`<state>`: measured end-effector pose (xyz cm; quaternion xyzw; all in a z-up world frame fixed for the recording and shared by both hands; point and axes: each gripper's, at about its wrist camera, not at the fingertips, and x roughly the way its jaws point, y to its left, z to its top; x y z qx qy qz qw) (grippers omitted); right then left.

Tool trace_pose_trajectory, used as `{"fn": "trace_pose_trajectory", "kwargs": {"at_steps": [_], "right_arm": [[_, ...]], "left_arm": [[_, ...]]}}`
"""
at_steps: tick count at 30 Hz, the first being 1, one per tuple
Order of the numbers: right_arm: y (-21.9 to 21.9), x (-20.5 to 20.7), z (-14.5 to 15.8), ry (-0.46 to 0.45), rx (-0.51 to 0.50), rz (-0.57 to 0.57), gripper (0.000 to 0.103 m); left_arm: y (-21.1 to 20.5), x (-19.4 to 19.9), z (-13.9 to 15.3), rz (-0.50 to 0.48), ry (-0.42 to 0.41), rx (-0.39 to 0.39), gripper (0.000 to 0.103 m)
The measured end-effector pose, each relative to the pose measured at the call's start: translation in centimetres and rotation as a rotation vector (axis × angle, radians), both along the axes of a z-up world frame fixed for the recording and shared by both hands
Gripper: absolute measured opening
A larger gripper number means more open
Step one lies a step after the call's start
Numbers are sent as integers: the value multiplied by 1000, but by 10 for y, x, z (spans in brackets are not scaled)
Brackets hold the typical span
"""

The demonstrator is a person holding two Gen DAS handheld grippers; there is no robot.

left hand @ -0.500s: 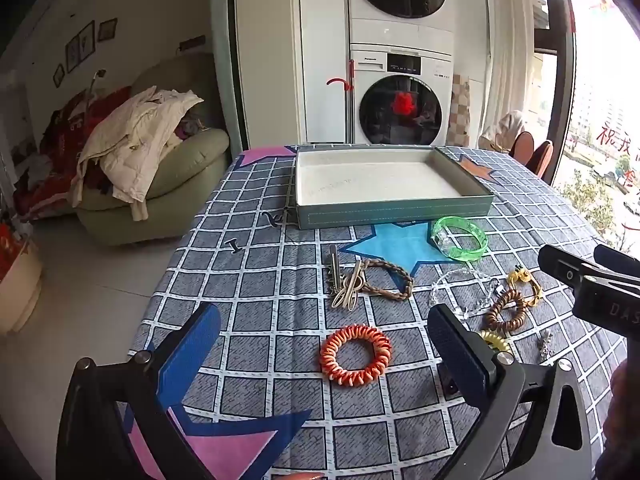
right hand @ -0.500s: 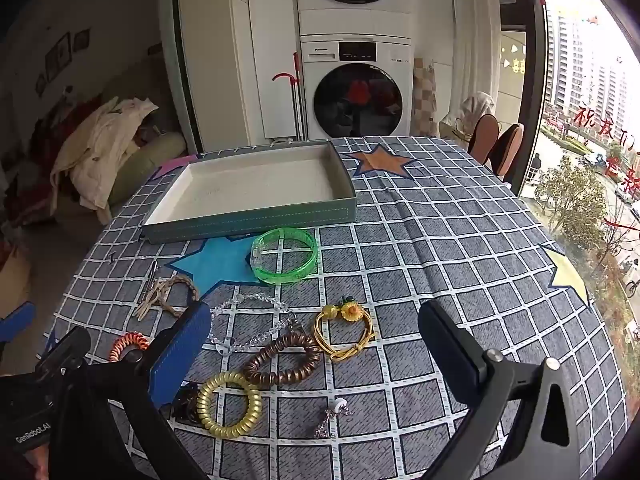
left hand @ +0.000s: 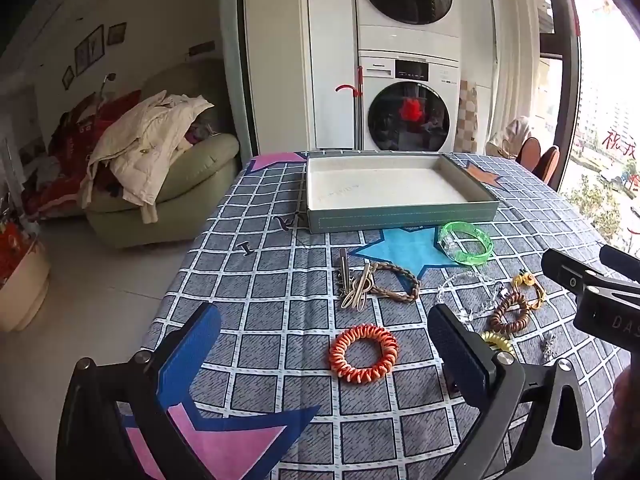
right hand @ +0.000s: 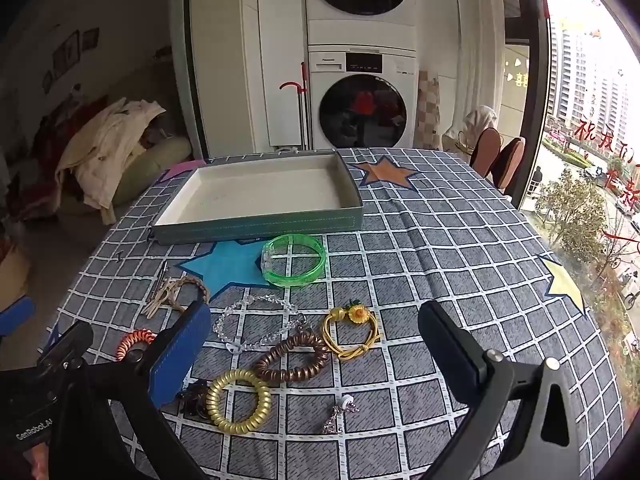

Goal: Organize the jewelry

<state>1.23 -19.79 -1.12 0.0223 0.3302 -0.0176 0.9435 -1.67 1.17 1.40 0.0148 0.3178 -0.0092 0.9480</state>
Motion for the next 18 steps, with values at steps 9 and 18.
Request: {"fn": "trace_pose_trajectory", "kwargs": {"at_steps": [9,18], "right_arm": [[0,3,5,-6,-4,0,103],[3,-3,3,-19,-6,0,103]], "left_arm": [[-2,2,-5,1,8,0,103],[-2,2,-6,-1,11,-1,103]]}}
